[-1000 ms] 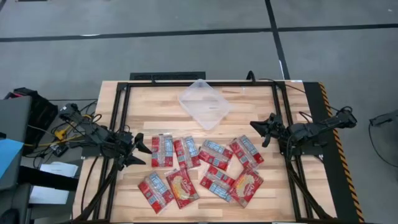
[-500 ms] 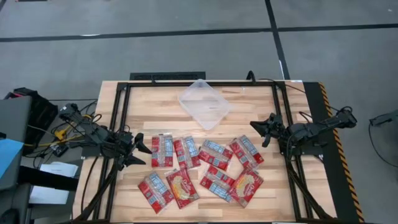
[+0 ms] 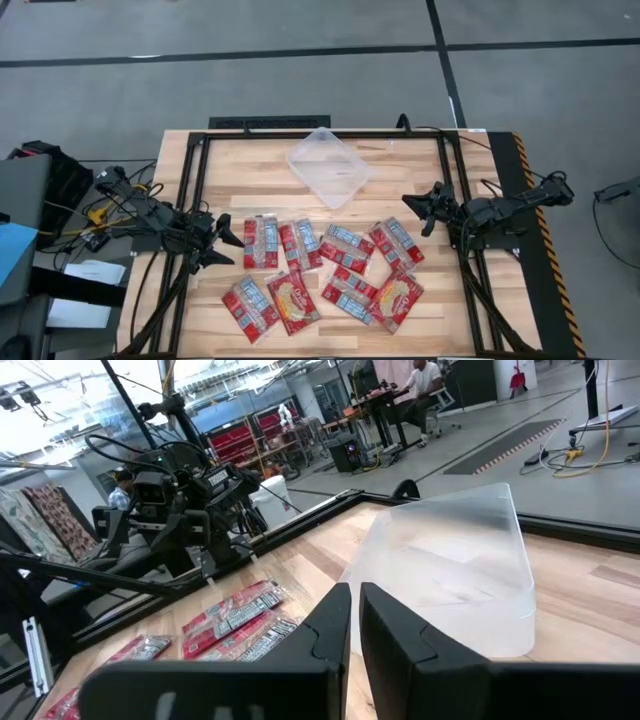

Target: Sort popcorn bags into baskets

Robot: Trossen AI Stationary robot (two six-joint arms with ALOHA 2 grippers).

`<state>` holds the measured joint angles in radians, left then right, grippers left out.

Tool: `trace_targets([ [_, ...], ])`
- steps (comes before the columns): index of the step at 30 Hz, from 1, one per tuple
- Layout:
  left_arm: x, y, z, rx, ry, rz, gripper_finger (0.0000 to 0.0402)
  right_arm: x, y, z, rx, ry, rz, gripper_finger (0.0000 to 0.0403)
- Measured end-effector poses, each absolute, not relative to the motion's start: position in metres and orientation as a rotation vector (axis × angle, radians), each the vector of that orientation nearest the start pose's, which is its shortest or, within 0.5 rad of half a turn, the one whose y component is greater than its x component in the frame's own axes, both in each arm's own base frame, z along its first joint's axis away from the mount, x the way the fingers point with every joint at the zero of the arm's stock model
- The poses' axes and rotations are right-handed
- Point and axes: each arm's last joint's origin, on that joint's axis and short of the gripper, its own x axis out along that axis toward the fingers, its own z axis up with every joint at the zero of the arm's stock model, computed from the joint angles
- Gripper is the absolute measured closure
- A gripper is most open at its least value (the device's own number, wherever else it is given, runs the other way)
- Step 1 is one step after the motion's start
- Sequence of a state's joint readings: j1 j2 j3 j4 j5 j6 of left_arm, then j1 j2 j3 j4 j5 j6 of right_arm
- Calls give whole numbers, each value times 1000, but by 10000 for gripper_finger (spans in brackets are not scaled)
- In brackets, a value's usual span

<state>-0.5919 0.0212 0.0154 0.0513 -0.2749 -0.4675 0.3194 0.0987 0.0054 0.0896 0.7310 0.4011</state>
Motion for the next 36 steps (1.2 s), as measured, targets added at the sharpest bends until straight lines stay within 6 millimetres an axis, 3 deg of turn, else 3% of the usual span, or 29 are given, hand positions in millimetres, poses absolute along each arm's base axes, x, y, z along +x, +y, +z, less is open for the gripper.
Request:
trace_targets([
  [3,85,-47,172,-484,29,-317,123,97,12,166,393,-79,-407,351],
  [12,86,-38,178,-562,-93,-29,123,97,12,166,393,-79,-406,351],
  [18,86,-37,178,-565,-102,27,123,97,12,166,393,-79,-407,351],
  [27,86,-36,178,-806,-120,42,123,97,12,166,393,-79,-407,351],
  [36,84,-27,178,-909,-251,339,123,97,12,166,393,-79,-406,351],
])
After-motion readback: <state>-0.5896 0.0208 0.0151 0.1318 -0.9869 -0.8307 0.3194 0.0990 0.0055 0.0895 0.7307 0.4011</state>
